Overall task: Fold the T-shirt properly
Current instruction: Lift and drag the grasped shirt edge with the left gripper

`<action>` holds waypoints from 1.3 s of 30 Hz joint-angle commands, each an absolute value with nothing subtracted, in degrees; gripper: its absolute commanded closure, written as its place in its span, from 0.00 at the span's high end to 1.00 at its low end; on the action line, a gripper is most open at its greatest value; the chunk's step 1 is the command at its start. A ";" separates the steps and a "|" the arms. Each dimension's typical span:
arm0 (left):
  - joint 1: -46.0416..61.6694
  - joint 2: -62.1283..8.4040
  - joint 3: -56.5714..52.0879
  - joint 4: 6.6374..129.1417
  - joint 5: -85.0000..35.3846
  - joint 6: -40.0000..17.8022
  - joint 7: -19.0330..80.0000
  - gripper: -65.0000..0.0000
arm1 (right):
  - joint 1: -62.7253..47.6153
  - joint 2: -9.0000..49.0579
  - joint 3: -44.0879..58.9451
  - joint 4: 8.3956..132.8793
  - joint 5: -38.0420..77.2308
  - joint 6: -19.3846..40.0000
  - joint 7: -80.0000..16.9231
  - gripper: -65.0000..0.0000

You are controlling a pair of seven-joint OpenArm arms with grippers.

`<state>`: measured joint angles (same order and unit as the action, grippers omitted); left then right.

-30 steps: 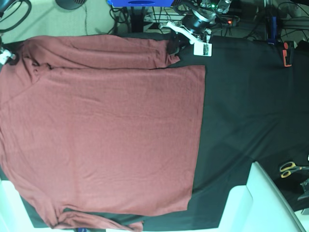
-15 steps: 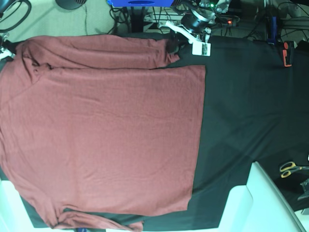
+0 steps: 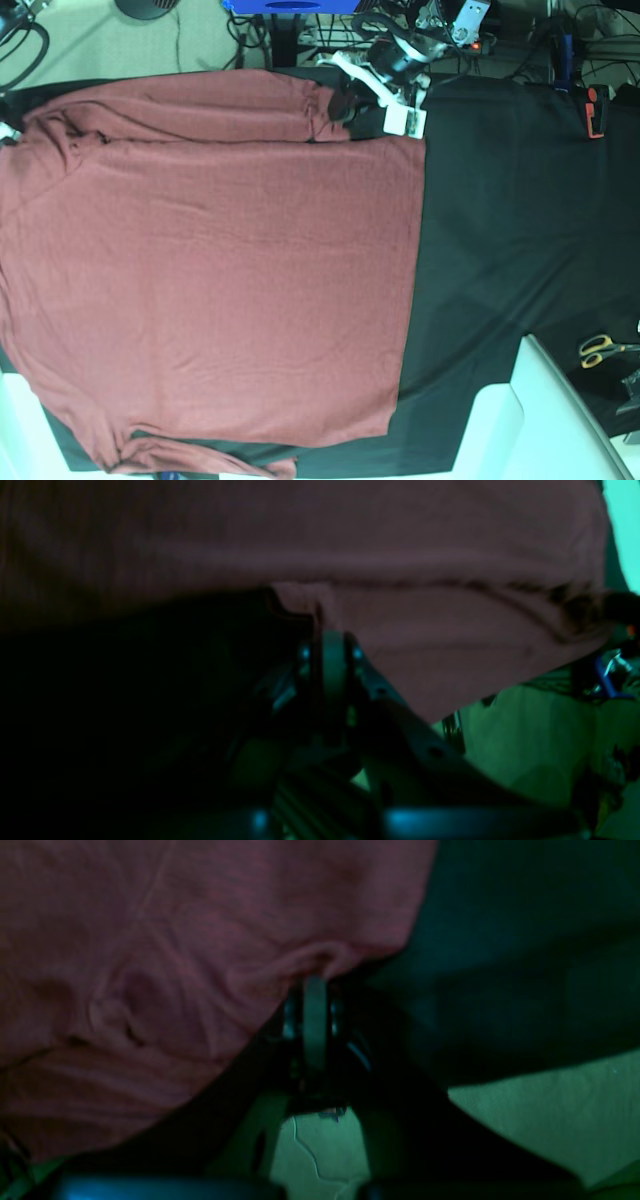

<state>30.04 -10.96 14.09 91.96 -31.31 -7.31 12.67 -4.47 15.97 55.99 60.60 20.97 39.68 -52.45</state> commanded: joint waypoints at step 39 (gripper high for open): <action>20.09 -9.01 6.29 96.84 -31.43 -7.52 27.56 0.00 | 6.64 17.98 52.00 63.25 21.58 40.00 -57.80 0.00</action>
<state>20.27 -8.91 6.39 95.90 -30.92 -7.31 28.56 5.34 16.49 51.86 62.43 20.58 39.90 -58.78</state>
